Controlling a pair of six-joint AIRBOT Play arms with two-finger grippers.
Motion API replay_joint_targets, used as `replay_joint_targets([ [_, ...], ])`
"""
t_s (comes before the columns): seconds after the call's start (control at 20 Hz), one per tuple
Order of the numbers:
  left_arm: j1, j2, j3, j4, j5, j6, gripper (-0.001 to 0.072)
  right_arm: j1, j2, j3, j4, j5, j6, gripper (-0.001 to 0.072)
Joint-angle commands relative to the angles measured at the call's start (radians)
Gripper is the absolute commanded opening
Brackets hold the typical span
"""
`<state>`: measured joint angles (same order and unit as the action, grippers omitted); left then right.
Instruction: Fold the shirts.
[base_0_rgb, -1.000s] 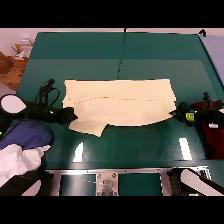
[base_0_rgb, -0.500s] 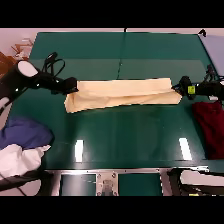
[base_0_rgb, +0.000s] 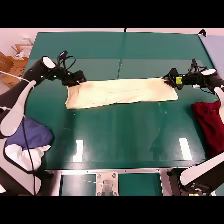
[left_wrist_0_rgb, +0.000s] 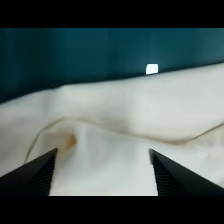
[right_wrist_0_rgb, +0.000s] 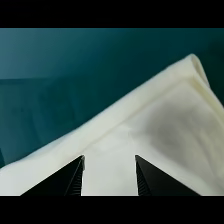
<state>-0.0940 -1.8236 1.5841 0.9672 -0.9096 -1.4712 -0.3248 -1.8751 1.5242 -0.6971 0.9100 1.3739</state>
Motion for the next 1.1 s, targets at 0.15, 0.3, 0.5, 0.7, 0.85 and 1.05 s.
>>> replay_joint_targets([
  [0.15,0.098,-0.036,0.230,-0.013,-0.161,0.005,0.0659,-0.124,-0.047,0.201,-0.114,0.233,-0.073,0.0425],
  [0.3,0.117,-0.036,0.315,-0.014,-0.264,0.003,0.0659,-0.178,-0.060,0.203,-0.179,0.340,-0.075,0.0537],
  [0.5,0.102,-0.036,0.325,-0.063,-0.317,0.003,0.0659,-0.183,-0.111,0.203,-0.176,0.370,-0.077,0.0537],
  [0.7,0.061,-0.036,0.325,-0.064,-0.332,0.005,0.0657,-0.163,-0.176,0.203,-0.156,0.402,-0.102,0.0516],
  [0.85,0.004,-0.036,0.325,-0.065,-0.317,0.016,0.0133,-0.139,-0.218,0.203,-0.096,0.418,-0.127,0.0407],
  [1.05,-0.102,-0.043,0.318,-0.061,-0.222,0.024,0.0027,-0.128,-0.232,0.225,0.021,0.423,-0.155,0.0014],
])
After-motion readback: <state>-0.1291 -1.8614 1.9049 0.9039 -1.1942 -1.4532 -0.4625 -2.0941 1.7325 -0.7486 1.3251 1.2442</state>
